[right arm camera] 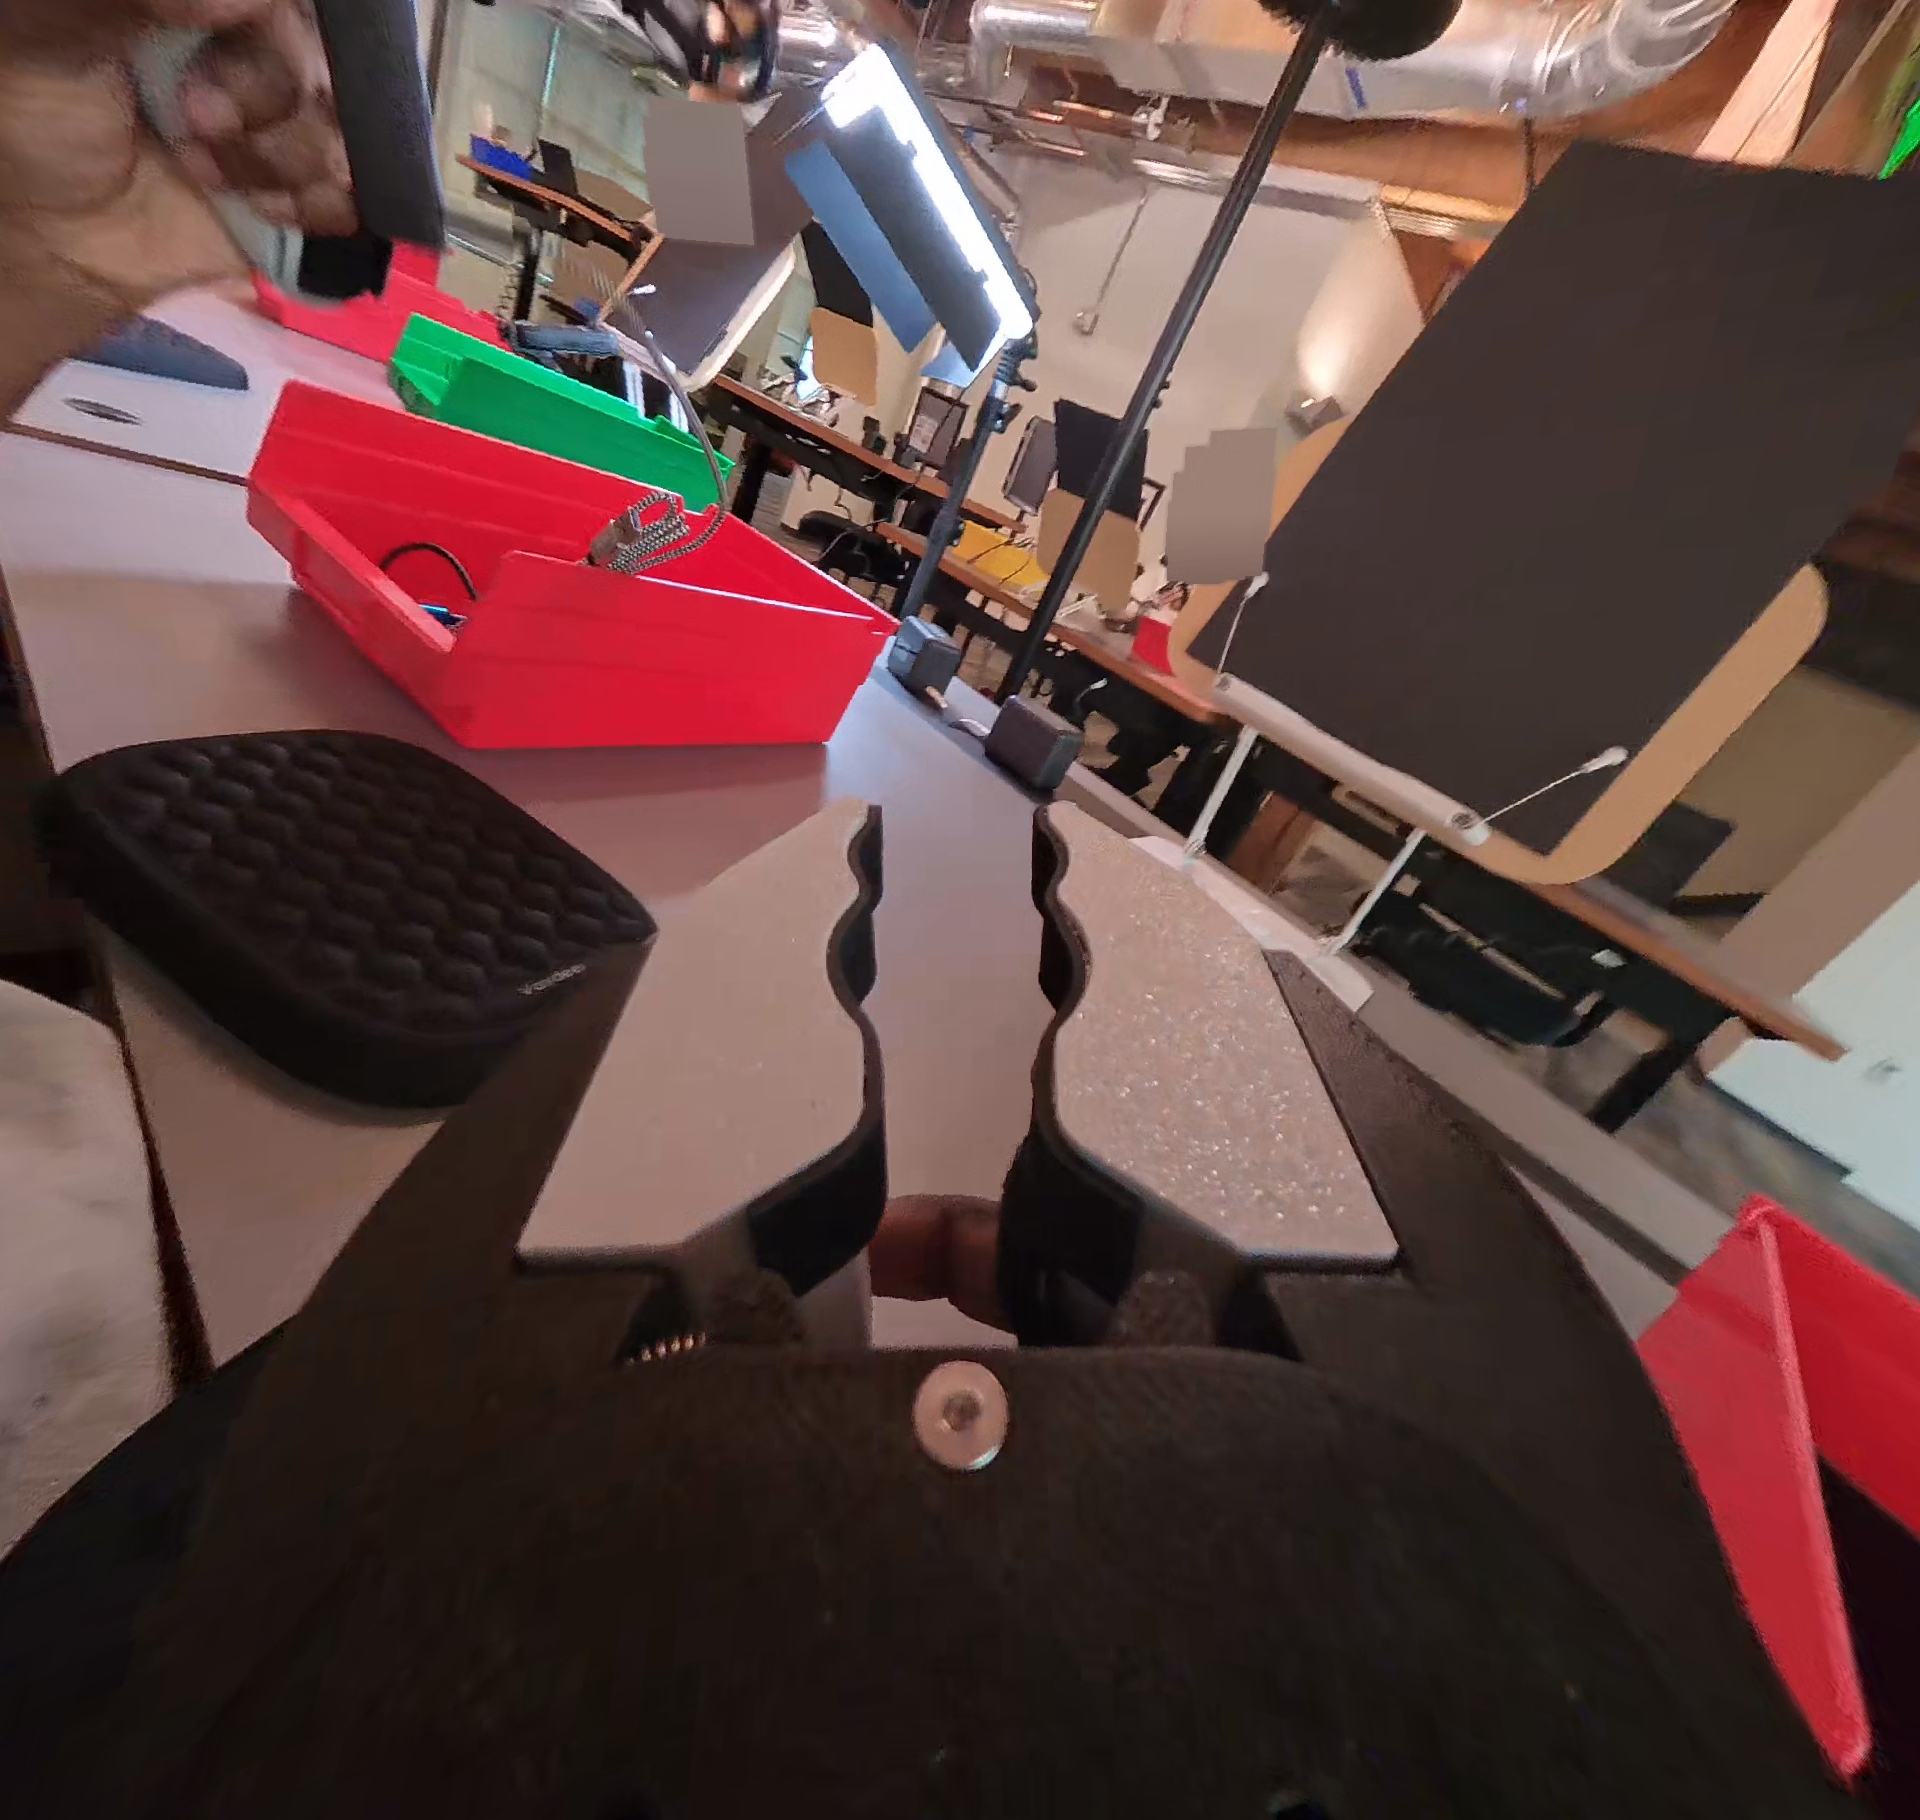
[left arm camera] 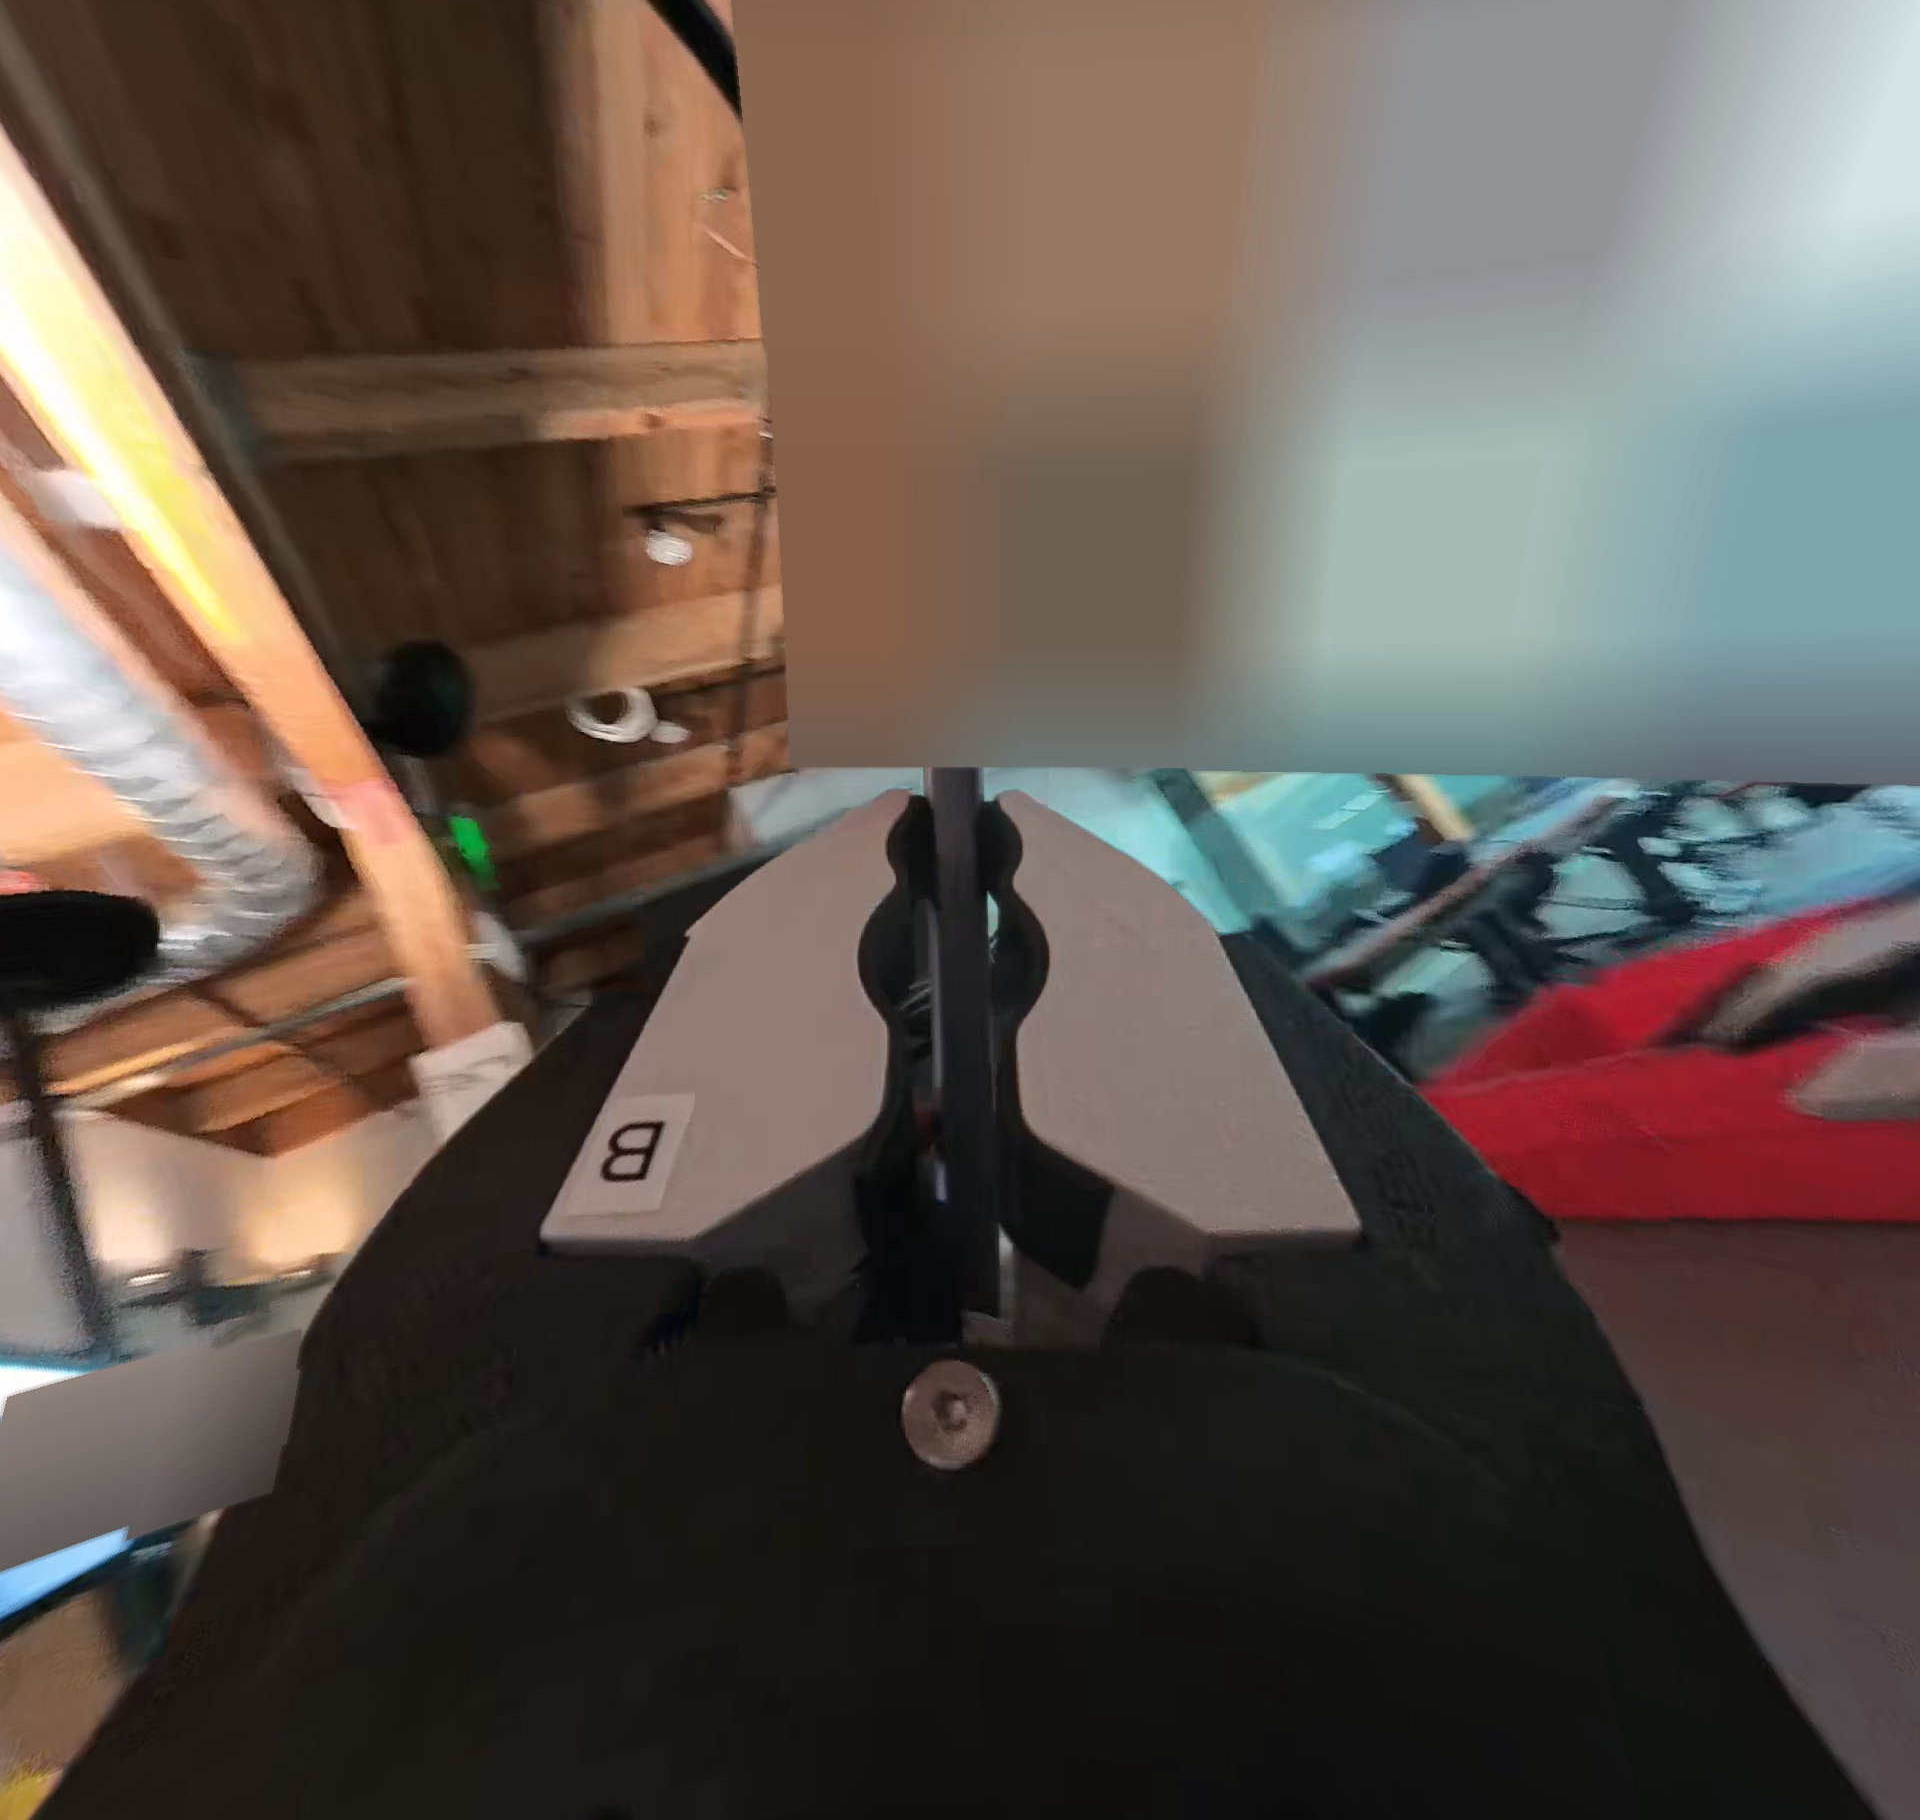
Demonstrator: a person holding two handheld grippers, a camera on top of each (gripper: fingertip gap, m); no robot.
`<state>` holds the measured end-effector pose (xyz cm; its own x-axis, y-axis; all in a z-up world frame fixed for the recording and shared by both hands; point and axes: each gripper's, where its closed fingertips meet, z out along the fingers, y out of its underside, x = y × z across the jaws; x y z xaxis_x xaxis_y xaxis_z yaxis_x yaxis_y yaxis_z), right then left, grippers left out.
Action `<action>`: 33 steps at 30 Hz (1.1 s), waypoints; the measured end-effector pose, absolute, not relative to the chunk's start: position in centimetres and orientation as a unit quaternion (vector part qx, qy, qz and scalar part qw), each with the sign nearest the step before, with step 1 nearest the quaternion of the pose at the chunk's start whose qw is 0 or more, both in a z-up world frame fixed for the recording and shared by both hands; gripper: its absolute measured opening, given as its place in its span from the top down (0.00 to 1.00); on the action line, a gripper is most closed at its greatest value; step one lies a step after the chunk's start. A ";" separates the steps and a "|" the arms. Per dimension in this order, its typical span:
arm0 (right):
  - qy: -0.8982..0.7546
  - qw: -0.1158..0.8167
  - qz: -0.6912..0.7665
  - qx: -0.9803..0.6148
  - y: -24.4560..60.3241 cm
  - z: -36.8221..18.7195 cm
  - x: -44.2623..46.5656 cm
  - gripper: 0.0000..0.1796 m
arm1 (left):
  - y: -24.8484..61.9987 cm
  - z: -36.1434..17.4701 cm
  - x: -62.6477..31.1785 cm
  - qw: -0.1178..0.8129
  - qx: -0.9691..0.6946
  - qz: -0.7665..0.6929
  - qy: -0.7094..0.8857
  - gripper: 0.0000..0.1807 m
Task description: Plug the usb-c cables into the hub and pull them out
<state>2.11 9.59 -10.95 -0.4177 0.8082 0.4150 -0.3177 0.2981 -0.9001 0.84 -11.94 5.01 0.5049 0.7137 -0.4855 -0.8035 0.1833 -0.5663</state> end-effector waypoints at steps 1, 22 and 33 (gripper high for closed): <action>-0.626 0.507 0.560 -0.192 9.6 -10.7 2.2 0.85 | -13.7 6.9 0.3 0.763 -0.381 0.520 0.040 0.94; -0.610 0.496 0.575 -0.226 11.7 -10.2 2.1 0.88 | -7.3 15.0 -2.0 0.833 -0.403 0.373 0.066 0.94; -0.601 0.590 0.510 -0.175 11.6 -9.1 2.8 0.89 | 4.4 -4.0 -1.9 0.819 -0.569 0.031 -0.063 0.94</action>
<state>2.82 11.58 -9.10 -0.2418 0.8123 0.5308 -0.3925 0.4184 -0.8191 -1.94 4.43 -3.98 0.9901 0.1227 0.0679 0.0208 0.3501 -0.9365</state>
